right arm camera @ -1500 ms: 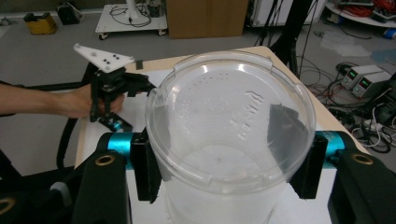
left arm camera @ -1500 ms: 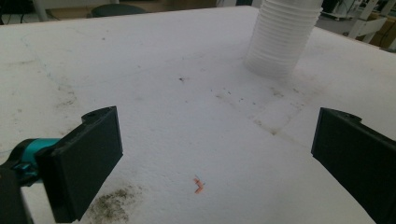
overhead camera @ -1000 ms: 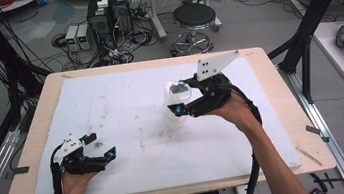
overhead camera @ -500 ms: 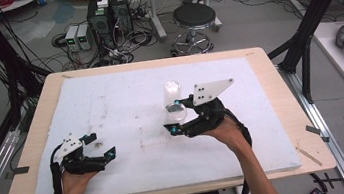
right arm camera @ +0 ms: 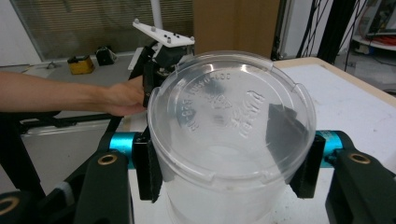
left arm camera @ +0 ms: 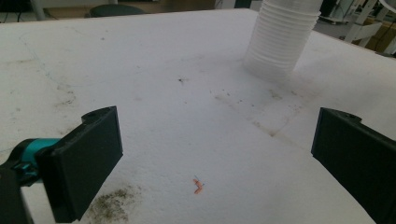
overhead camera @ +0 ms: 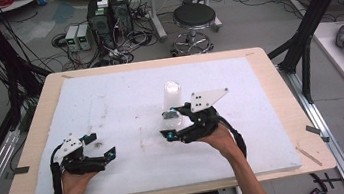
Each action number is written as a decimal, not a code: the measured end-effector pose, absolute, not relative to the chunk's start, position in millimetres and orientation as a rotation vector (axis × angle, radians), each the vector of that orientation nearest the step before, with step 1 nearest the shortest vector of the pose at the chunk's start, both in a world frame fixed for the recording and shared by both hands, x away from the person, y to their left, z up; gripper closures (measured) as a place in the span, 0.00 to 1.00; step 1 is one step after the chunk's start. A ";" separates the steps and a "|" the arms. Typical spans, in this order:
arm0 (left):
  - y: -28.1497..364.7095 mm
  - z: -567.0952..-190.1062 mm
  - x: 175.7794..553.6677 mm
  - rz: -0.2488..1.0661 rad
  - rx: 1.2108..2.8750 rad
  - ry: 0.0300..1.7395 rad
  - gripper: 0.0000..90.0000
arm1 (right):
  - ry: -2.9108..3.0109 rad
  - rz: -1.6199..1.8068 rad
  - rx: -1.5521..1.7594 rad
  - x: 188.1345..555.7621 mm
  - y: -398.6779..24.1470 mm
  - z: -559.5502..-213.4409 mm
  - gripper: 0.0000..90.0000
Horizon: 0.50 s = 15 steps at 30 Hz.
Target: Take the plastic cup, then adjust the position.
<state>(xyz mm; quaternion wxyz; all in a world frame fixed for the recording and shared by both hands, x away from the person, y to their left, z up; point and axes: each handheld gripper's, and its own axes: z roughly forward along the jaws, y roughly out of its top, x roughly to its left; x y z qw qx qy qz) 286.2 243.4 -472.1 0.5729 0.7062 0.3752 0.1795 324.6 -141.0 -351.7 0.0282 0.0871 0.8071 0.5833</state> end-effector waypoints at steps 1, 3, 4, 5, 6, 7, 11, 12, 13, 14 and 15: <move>243.4 -472.1 286.2 0.421 1.656 0.880 0.02 | 2.491 1.800 0.269 324.6 -141.0 -351.7 0.46; 242.8 -472.1 285.9 0.428 1.656 0.878 0.02 | 2.486 1.799 0.276 325.9 -141.8 -353.2 0.46; 242.6 -472.1 285.9 0.430 1.658 0.878 0.02 | 2.488 1.804 0.287 326.1 -142.7 -353.7 0.46; 242.6 -472.1 285.9 0.430 1.658 0.878 0.02 | 2.488 1.804 0.287 326.1 -142.7 -353.7 0.46; 243.3 -472.1 286.3 0.423 1.657 0.880 0.02 | 2.488 1.802 0.278 325.9 -143.2 -353.4 0.46; 243.3 -472.1 286.3 0.423 1.657 0.880 0.02 | 2.488 1.802 0.278 325.9 -143.2 -353.4 0.46; 243.6 -472.1 286.2 0.422 1.652 0.880 0.02 | 2.491 1.798 0.284 327.3 -144.9 -353.4 0.46; 243.7 -472.1 285.9 0.426 1.652 0.875 0.02 | 2.492 1.799 0.284 327.8 -145.1 -353.5 0.46; 243.7 -472.1 285.8 0.425 1.652 0.874 0.02 | 2.490 1.799 0.283 328.1 -145.4 -353.5 0.46; 243.8 -472.1 285.8 0.423 1.651 0.871 0.02 | 2.491 1.798 0.282 328.2 -145.4 -353.5 0.46; 243.8 -472.1 285.8 0.423 1.651 0.871 0.02 | 2.495 1.793 0.282 328.2 -145.6 -353.5 0.46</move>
